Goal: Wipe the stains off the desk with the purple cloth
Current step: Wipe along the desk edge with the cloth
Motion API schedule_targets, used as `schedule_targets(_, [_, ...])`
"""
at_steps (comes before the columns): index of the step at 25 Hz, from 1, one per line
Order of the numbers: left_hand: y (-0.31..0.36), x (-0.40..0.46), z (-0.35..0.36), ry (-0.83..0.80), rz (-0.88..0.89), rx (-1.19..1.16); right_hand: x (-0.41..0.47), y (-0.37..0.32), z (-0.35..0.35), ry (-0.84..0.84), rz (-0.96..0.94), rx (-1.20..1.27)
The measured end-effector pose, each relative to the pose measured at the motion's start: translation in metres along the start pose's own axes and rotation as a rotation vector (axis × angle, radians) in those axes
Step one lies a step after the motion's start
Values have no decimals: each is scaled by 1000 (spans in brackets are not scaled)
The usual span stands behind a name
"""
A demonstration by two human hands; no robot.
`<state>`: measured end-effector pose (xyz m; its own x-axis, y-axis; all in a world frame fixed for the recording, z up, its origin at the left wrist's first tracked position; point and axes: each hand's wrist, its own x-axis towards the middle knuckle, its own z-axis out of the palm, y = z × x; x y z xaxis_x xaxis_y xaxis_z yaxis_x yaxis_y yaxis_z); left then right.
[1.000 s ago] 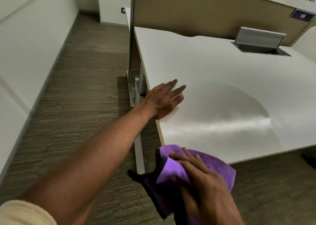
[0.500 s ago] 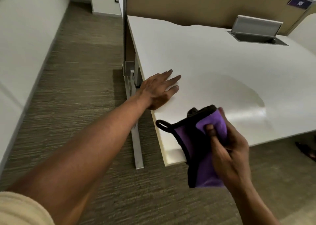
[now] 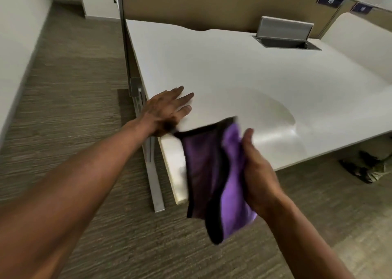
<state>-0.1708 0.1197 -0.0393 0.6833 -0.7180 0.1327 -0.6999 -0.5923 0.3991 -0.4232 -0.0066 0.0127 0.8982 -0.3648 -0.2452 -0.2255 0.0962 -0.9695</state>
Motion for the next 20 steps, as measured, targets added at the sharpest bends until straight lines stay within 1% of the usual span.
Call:
schedule_targets(1, [1, 0, -1, -4, -5, -7, -4, 5, 13, -67, -91, -344])
schedule_targets(2, [1, 0, -2, -5, -7, -12, -6, 15, 24, -125, -220, -697])
schedule_targets(3, [1, -1, -3, -4, -4, -10, -6, 25, 32, -125, -350, -1016])
schedule_targets(4, [1, -2, -3, -1, 1, -7, -6, 31, 38, -84, -406, -1209])
schedule_targets(5, [2, -2, -3, 6, 5, -5, -7, 32, 41, -39, -416, -1291])
schedule_targets(7, [2, -2, -3, 12, 3, -10, -9, 33, 40, -44, -429, -1303])
schedule_targets(9, [3, -2, -2, 5, 0, -17, -17, 39, 38, -50, -553, -1327])
schedule_targets(13, [-1, -4, -2, 12, -4, -11, -46, 73, 50, 38, -693, -1236])
schedule_targets(15, [1, -4, -2, 1, 1, 6, -47, 80, 52, 81, -723, -1256])
schedule_targets(17, [0, -3, -1, -9, -4, 11, -31, 67, 63, 164, -652, -1279])
schedule_targets(19, [0, -3, 0, -5, -14, -35, -11, 49, 85, 234, -468, -1230])
schedule_targets(20, [0, -2, 0, 5, -11, -41, -3, 41, 98, 226, -401, -1210])
